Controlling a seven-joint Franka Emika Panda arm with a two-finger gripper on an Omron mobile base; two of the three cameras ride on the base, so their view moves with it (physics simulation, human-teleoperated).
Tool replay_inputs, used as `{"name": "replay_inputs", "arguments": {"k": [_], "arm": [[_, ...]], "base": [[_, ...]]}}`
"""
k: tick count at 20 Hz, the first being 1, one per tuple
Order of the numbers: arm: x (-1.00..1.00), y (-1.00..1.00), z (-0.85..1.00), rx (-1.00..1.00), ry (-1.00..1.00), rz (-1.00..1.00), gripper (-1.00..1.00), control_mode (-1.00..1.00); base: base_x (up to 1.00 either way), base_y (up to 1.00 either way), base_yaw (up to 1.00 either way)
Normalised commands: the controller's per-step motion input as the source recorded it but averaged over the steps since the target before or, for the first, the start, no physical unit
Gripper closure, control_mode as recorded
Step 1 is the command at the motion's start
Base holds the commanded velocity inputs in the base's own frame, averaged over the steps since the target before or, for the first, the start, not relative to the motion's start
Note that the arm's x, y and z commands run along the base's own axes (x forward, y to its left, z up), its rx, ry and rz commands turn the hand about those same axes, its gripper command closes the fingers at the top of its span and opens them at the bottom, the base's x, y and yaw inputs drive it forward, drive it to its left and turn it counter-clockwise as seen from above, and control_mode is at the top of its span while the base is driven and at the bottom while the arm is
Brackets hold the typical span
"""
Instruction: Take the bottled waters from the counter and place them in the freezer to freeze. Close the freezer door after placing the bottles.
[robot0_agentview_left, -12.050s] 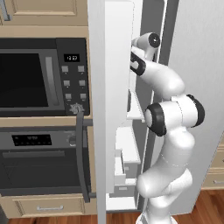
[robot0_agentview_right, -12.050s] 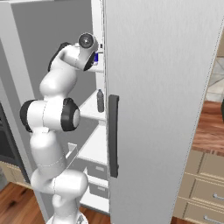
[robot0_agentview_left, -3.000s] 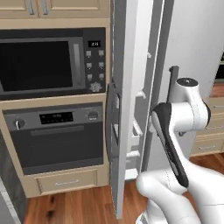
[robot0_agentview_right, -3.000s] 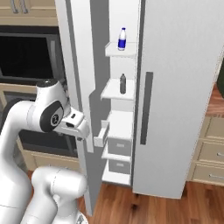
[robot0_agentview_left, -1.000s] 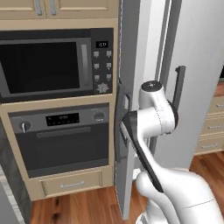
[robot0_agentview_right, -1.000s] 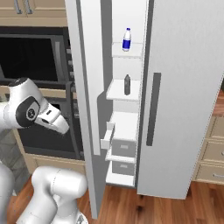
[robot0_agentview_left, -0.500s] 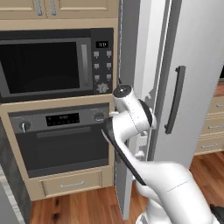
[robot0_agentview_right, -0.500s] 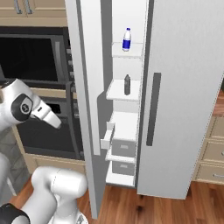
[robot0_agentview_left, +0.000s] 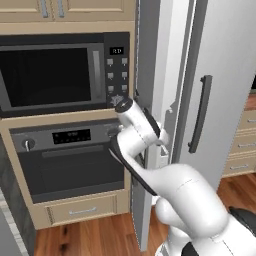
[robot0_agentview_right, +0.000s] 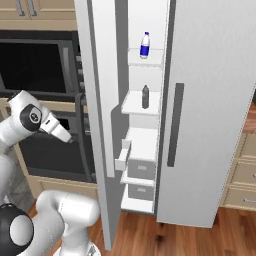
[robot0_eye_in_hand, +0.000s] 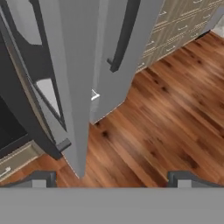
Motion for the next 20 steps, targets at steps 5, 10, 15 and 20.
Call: {"name": "replay_inputs", "arguments": {"k": [5, 10, 15, 20], "arm": [[0.43, 0.03, -0.37, -0.04, -0.15, -0.11, -1.0, -1.0], [0.01, 0.48, 0.15, -0.13, -0.23, -0.03, -1.0, -1.0], [0.09, 0.25, 0.04, -0.27, -0.23, -0.09, -1.0, -1.0], [0.01, 0.02, 0.0, -0.23, -0.07, -0.22, -1.0, -1.0]], "base": [[0.0, 0.0, 0.0], [0.0, 0.0, 0.0], [0.0, 0.0, 0.0], [0.0, 0.0, 0.0]]}}
